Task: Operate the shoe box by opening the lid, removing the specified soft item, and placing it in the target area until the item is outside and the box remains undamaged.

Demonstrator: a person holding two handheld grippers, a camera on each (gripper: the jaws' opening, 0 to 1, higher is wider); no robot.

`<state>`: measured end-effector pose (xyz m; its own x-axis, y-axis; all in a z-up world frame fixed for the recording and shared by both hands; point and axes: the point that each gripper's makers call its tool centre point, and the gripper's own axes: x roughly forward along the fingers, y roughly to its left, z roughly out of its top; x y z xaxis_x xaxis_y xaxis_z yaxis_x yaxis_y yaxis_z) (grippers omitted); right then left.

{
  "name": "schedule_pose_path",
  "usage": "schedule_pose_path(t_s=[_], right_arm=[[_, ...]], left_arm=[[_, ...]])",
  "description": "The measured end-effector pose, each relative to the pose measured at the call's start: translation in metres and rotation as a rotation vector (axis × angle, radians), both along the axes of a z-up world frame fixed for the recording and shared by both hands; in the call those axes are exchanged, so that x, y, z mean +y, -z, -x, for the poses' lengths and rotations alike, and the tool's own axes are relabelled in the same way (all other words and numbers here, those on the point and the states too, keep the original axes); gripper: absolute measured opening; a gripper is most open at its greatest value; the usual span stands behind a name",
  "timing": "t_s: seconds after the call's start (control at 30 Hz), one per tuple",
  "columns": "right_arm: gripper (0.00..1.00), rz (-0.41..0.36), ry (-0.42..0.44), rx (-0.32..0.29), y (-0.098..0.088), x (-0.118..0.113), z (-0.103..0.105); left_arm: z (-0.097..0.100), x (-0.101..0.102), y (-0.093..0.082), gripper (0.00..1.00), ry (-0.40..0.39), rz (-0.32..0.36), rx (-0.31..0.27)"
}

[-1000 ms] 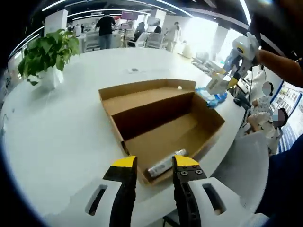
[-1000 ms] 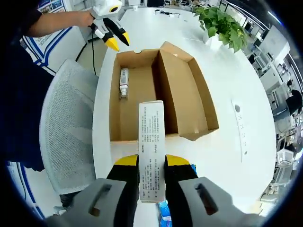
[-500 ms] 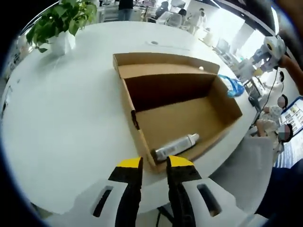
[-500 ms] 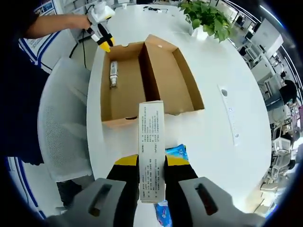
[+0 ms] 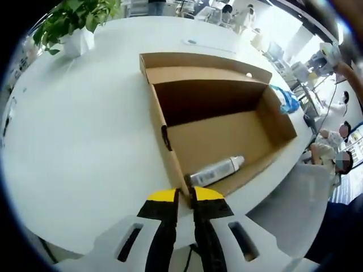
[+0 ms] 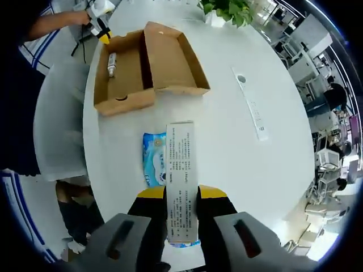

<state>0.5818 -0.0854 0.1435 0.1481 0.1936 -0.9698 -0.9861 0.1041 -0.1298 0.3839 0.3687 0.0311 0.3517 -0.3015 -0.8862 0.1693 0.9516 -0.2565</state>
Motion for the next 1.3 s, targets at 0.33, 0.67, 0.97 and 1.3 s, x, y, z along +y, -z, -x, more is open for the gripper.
schedule_pose_path(t_s=[0.33, 0.67, 0.97, 1.3], right_arm=[[0.17, 0.033, -0.070, 0.024, 0.018, -0.038, -0.024], [0.17, 0.058, -0.093, 0.056, 0.049, -0.083, -0.052], [0.17, 0.074, -0.098, 0.096, 0.084, -0.117, -0.061], [0.17, 0.060, -0.077, 0.109, 0.115, -0.139, -0.068]], left_arm=[[0.002, -0.001, -0.001, 0.06, -0.014, -0.001, 0.000], [0.007, -0.008, -0.007, 0.06, -0.017, 0.004, -0.021], [0.006, -0.010, -0.007, 0.07, -0.016, 0.001, -0.030], [0.003, -0.009, -0.006, 0.07, -0.010, 0.010, -0.035]])
